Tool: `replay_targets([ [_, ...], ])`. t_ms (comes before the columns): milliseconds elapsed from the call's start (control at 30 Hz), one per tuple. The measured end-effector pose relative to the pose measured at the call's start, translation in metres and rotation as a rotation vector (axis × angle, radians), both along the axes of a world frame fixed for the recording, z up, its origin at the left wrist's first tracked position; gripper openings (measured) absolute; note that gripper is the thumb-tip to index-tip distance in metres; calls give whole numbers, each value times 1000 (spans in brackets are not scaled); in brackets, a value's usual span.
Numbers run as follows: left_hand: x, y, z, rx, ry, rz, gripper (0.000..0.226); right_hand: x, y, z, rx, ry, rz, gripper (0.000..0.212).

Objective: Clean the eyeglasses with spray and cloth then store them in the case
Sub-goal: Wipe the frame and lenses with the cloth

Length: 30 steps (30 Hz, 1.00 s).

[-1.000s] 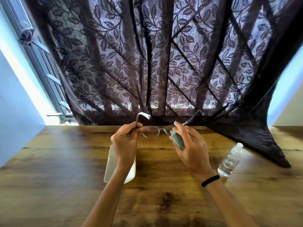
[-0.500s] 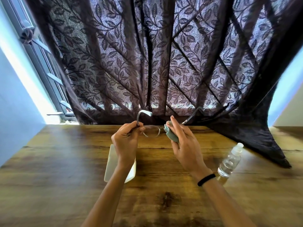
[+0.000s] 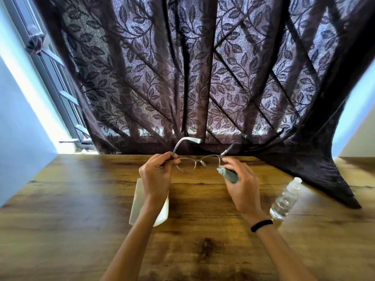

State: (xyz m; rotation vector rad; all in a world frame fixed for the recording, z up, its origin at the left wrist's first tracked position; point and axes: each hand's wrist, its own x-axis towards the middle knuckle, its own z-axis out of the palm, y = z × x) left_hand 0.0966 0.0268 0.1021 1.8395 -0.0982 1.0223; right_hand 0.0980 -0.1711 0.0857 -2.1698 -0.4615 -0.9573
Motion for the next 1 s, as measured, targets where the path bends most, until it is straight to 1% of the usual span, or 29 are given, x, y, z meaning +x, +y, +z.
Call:
replay_targets([
  [67,0,4,3,42,-6,24,15,1,-7,0,150,71,-17,32],
  [133,-1,9,6,76,0,30,14,4,-14,2,380,217,-34,28],
  [200,-2,12,8,105,11,21,14,7,-19,6,712,458,39,30],
  [267,-3,14,10,128,20,11,13,9,-22,13,1038,631,203,40],
  [333,-4,15,12,148,29,-4,14,11,-23,20,1257,690,314,40],
  [400,-5,14,13,157,40,-33,14,14,-20,27,1367,695,369,32],
  [467,-7,10,14,152,58,-57,14,14,-14,32,1382,692,454,29],
  [533,-7,6,15,142,63,-64,13,12,-6,32,1287,704,510,32],
  [733,-10,10,17,134,115,-90,11,8,-2,18,938,678,432,46],
  [867,-11,12,18,119,110,-134,15,8,-4,12,898,693,408,53],
  [1000,-11,13,16,158,125,-152,13,10,-4,5,897,707,372,50],
])
